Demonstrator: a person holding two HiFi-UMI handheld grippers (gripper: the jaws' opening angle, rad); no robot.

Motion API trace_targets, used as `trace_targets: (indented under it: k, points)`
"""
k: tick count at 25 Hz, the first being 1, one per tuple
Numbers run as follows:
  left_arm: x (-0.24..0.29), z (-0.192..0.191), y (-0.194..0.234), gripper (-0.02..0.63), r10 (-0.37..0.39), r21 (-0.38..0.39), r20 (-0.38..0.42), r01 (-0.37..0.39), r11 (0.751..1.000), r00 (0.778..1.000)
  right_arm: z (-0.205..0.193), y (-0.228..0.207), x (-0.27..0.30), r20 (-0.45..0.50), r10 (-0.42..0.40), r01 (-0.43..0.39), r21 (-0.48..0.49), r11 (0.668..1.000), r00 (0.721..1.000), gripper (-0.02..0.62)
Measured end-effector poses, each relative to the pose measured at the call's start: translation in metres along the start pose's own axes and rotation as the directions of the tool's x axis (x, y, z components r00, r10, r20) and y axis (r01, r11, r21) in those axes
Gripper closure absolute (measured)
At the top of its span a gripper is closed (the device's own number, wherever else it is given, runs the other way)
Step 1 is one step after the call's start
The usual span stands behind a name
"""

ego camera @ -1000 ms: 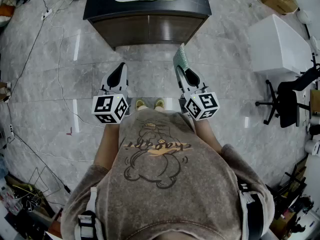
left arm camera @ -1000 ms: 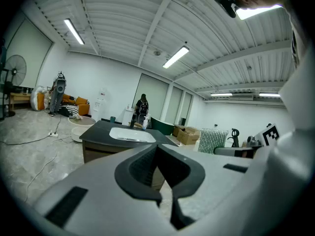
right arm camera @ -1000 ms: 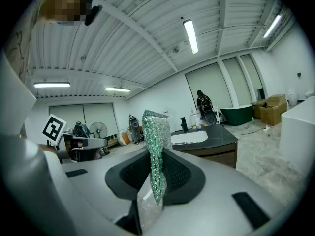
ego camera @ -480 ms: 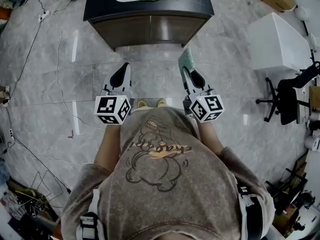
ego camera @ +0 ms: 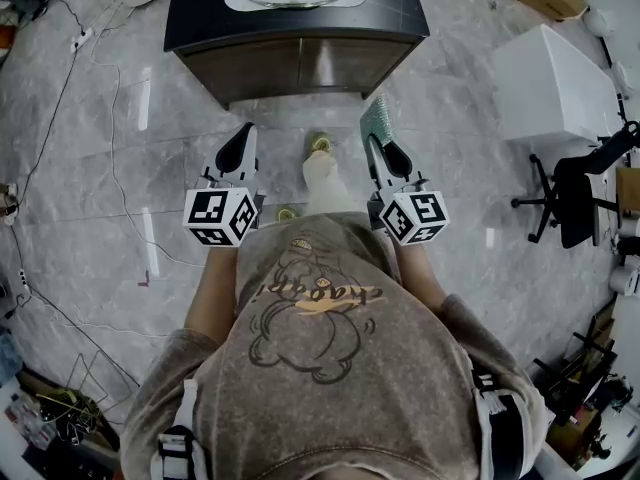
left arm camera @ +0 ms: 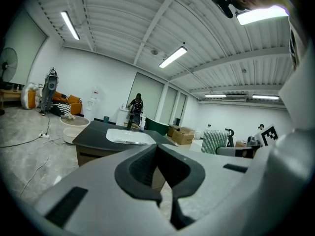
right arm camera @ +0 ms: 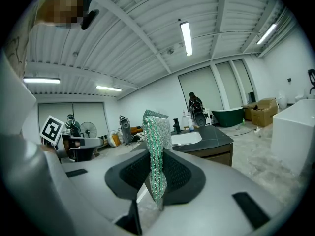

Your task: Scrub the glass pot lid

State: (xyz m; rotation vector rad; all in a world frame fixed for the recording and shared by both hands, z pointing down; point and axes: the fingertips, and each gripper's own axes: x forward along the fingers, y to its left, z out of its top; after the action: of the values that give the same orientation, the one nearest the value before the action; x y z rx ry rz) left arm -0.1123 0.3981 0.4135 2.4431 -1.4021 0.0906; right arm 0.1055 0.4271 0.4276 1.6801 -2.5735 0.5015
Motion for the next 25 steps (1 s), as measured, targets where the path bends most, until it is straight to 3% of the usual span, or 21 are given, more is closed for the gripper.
trace_targets:
  k: [7,15,25]
  points:
    - [0.041,0.004,0.034,0.597,0.026,-0.004,-0.008,-0.026,1.000,1.000,0.005,-0.016,0.060,-0.004,0.021,-0.021,0.005,1.000,1.000,0.511]
    - [0.121,0.026,0.077,0.597,0.058,-0.026,-0.023,-0.058,0.998,0.998,0.030,-0.055,0.151,-0.030,0.060,-0.060,0.001,0.998,0.998,0.509]
    - [0.243,0.078,0.119,0.597,0.089,-0.071,-0.035,-0.092,0.993,0.995,0.092,-0.123,0.271,-0.071,0.141,-0.143,-0.028,0.989,0.988,0.509]
